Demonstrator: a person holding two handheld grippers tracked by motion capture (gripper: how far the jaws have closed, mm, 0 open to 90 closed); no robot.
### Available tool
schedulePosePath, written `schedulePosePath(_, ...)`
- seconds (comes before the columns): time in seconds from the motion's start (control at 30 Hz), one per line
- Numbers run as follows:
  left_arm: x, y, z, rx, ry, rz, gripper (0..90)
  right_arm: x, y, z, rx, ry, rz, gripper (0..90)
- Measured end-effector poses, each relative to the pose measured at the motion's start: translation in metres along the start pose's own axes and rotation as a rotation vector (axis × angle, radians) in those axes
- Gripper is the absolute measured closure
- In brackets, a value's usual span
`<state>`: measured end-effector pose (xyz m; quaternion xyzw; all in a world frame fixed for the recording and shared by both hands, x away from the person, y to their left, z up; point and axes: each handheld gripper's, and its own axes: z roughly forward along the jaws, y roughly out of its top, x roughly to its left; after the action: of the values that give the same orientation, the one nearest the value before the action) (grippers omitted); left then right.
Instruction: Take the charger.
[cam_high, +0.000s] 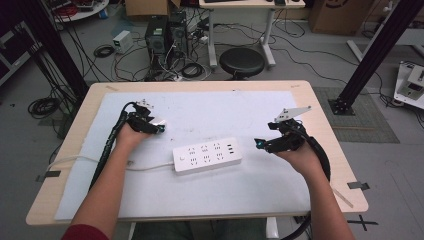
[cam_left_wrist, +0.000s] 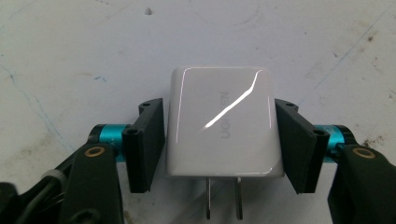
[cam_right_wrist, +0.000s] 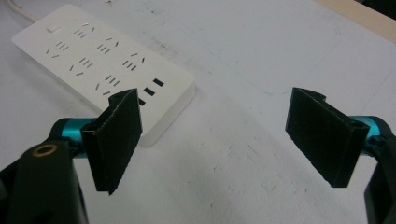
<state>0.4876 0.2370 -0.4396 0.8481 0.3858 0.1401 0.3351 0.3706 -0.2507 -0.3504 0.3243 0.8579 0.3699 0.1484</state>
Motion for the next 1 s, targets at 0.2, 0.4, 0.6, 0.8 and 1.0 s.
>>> schedulePosePath(0.2, -0.003, 0.001, -0.001, 0.004, 0.025, 0.024, 42.4, -0.001, 0.000, 0.000, 0.001, -0.001, 0.003, 19.0)
schedulePosePath(0.4, -0.010, 0.007, -0.018, -0.007, 0.021, 0.047, 42.5, -0.001, 0.000, -0.002, -0.008, -0.001, 0.010, 19.0)
schedulePosePath(0.6, -0.022, 0.013, -0.058, -0.030, 0.026, 0.084, 42.5, 0.001, 0.000, -0.004, -0.020, 0.006, -0.001, 19.0)
schedulePosePath(0.8, -0.043, 0.015, -0.100, -0.070, 0.015, 0.123, 42.5, 0.005, 0.003, -0.008, -0.039, 0.019, -0.029, 19.0)
schedulePosePath(1.0, -0.073, 0.009, -0.132, -0.092, -0.022, 0.180, 42.5, 0.008, 0.002, -0.009, -0.033, 0.033, -0.027, 19.0)
